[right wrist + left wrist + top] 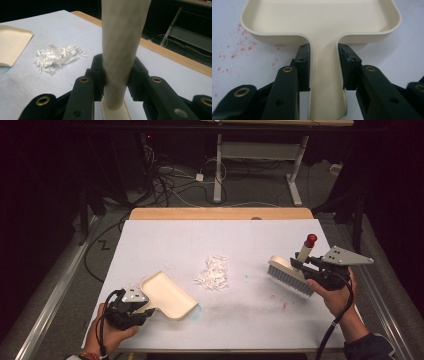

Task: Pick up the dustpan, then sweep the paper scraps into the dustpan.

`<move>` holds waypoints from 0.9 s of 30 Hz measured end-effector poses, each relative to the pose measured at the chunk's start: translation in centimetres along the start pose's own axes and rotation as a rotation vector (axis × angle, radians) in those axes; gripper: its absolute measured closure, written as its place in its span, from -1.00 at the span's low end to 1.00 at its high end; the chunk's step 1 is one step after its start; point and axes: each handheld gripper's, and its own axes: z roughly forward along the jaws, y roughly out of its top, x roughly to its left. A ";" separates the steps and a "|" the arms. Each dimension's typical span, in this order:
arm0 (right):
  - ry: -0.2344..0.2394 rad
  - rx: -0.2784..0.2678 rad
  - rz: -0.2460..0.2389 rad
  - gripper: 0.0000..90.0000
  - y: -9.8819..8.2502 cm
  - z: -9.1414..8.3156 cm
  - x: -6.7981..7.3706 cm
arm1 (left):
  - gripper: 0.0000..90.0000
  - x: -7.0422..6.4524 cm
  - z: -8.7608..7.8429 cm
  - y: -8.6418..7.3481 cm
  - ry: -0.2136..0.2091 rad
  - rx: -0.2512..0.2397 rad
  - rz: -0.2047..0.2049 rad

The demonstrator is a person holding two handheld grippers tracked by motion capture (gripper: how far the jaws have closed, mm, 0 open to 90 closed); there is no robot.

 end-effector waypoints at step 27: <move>-0.176 0.032 0.024 0.58 2.7 9.7 -3.0 | 0.41 -0.5 1.5 0.7 -0.008 0.035 0.021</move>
